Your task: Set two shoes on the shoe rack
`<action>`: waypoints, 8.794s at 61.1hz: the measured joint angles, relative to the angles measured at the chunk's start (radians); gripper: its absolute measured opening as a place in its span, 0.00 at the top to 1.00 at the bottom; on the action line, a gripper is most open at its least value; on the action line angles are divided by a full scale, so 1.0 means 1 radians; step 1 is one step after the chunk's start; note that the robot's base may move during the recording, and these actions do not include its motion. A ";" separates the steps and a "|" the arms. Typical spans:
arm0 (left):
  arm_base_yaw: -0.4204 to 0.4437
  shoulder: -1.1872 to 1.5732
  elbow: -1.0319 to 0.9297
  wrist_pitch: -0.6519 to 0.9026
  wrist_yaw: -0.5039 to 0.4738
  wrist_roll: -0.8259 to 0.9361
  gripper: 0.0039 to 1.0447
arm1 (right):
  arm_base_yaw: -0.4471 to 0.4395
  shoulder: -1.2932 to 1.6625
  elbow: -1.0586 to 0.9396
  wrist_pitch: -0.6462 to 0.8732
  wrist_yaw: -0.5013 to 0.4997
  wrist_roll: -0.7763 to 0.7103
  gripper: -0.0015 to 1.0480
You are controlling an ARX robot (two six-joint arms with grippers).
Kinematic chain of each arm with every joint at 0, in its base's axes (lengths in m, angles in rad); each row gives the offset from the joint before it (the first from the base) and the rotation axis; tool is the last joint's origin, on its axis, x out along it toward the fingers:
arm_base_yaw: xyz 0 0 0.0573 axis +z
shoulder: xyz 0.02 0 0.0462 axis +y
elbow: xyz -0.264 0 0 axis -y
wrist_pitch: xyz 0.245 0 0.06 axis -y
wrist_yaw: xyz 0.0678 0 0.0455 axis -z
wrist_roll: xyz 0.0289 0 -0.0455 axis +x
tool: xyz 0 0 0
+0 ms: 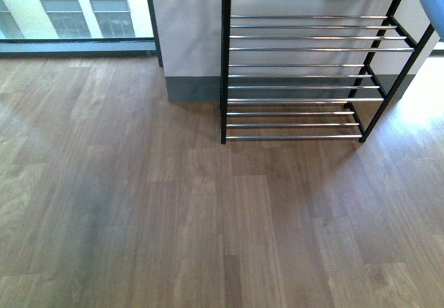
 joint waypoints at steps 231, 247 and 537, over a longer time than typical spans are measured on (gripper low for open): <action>0.000 0.002 0.000 0.000 0.000 0.000 0.98 | 0.091 1.328 1.071 -0.023 0.547 0.160 0.98; 0.000 0.002 0.000 0.000 0.000 0.000 0.98 | 0.108 1.383 1.109 -0.010 0.613 0.151 0.98; -0.001 0.002 0.000 0.000 0.000 0.000 0.98 | 0.176 -0.887 -0.279 -0.419 0.309 0.427 0.67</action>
